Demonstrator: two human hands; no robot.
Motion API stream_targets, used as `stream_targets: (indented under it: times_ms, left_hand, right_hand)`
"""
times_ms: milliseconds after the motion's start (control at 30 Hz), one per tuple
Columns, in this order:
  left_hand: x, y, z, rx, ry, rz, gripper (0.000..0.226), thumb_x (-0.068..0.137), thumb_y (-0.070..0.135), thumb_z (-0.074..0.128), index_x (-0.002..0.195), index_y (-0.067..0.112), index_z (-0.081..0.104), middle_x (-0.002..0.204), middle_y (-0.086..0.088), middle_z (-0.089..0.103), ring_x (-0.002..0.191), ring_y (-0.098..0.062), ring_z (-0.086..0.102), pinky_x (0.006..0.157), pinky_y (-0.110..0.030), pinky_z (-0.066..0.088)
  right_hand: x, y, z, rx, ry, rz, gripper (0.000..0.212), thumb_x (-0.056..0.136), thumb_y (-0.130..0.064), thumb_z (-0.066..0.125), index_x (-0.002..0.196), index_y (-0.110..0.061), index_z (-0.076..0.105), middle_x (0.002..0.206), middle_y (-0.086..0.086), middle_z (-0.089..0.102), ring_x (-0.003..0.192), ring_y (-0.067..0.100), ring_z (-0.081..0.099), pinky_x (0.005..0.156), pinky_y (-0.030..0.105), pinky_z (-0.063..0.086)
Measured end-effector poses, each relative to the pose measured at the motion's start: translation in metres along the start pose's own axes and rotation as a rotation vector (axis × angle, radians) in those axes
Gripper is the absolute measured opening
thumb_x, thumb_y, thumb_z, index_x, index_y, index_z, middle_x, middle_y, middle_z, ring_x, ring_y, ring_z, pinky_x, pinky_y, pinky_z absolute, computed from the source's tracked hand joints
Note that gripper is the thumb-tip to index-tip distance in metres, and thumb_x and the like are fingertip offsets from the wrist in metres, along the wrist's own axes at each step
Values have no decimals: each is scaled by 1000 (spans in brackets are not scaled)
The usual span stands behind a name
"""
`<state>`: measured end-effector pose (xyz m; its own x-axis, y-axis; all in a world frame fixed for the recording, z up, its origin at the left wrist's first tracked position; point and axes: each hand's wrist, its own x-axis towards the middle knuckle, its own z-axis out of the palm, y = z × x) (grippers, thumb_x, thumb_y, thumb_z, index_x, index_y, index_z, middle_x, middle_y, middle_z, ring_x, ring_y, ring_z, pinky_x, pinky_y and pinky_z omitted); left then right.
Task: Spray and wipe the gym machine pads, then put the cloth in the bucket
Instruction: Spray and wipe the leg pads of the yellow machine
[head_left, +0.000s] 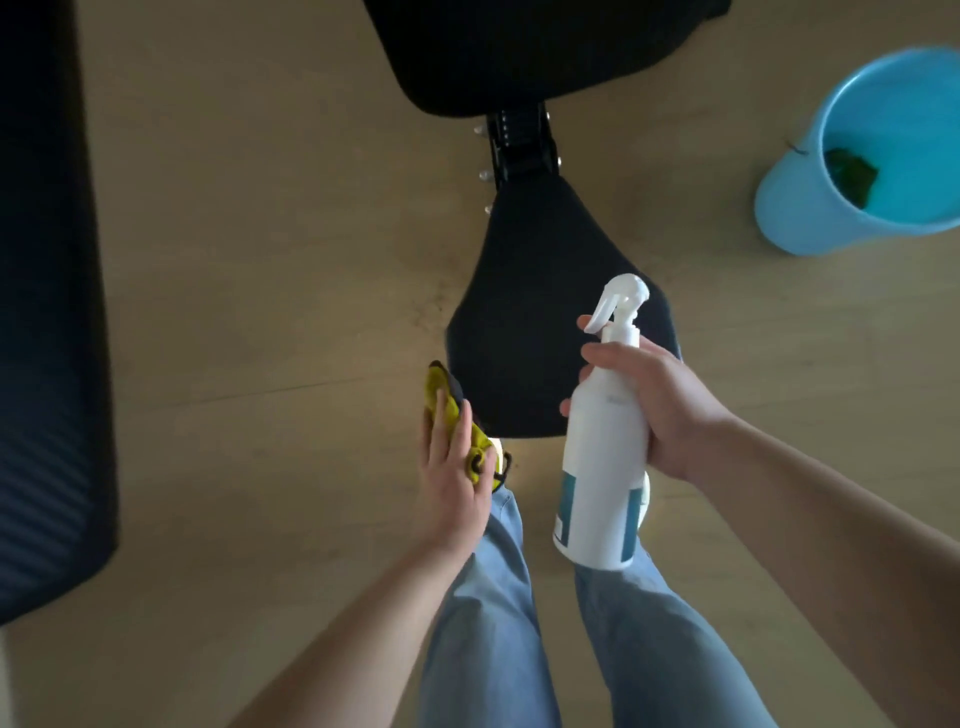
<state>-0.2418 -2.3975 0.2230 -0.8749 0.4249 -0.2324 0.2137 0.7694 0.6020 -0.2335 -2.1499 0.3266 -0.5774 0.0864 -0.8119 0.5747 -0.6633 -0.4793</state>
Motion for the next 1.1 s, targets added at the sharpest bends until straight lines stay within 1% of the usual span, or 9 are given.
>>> stream_targets:
  times_ms: [67,167,367,467,567,667,833,967,1100]
  left_hand:
    - [12,24,13,-208,-23,-278,67,106,42,43,162,15,18,167,-19,21,153,-34,27,115,-3,8]
    - [32,44,23,-267,60,-448,67,106,35,45,163,14,17,165,-20,23,147,-31,36,108,-5,17]
    - [63,30,15,-75,51,-445,59,109,42,30,164,28,13,161,-8,36,131,-25,54,88,-21,38]
    - [97,25,5,48,3,-380,59,110,43,28,164,27,11,147,-13,50,113,-27,62,79,-30,44]
    - [147,22,-6,51,-82,-364,60,111,40,31,164,22,12,136,-17,60,110,-30,65,83,-32,45]
    - [163,30,-11,141,-40,-284,57,110,42,32,163,26,20,135,-10,64,107,-28,68,83,-36,53]
    - [94,36,-6,202,-116,-258,67,107,51,28,162,29,-4,158,-12,32,113,-25,61,80,-35,57]
    - [109,44,11,451,-69,-238,70,106,51,26,161,19,-1,144,-24,43,109,-32,60,83,-40,57]
    - [171,52,15,531,-106,-199,67,107,51,22,163,20,3,135,-20,53,112,-33,58,93,-43,50]
  right_hand:
    - [6,0,8,-35,7,-4,33,96,-19,66,127,-32,66,82,11,59,75,34,70,70,48,60]
    - [12,0,15,-64,22,0,32,97,-20,66,126,-33,66,79,10,62,75,33,70,71,49,60]
    - [27,-4,14,-110,43,14,30,97,-20,67,123,-33,68,74,8,64,74,32,70,72,50,61]
    - [33,-6,16,-156,39,-7,30,96,-20,67,123,-34,67,71,8,65,74,32,70,72,50,61]
    - [37,-8,21,-146,29,-15,30,97,-21,67,124,-34,67,74,8,64,74,31,71,71,49,61]
    - [41,-9,23,-112,33,-31,32,97,-20,67,125,-34,67,75,7,63,75,32,71,70,47,61]
    - [35,-9,17,-52,18,-13,31,97,-20,64,126,-32,67,77,9,62,75,34,70,72,50,59]
    - [41,-12,7,-118,43,-25,31,98,-19,66,125,-34,66,74,10,65,75,34,70,76,53,59]
    - [57,-16,-10,-234,82,7,25,93,-23,72,112,-39,71,77,11,64,78,35,69,83,60,60]
